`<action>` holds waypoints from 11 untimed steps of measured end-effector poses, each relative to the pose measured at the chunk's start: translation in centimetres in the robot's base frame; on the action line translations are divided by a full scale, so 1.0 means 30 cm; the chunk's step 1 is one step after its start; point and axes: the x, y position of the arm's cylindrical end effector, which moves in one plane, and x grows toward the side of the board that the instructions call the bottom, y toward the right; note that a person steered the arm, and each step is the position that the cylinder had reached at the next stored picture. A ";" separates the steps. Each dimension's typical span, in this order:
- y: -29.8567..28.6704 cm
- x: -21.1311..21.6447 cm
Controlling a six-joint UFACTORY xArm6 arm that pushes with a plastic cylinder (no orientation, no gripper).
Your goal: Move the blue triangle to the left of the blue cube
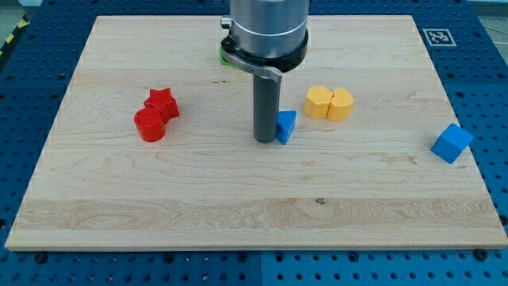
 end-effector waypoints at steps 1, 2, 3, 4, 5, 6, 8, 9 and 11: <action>0.000 -0.012; -0.030 -0.017; -0.046 -0.017; -0.046 -0.025; -0.046 -0.060; -0.046 -0.063; 0.128 -0.060; 0.218 -0.042; 0.389 0.005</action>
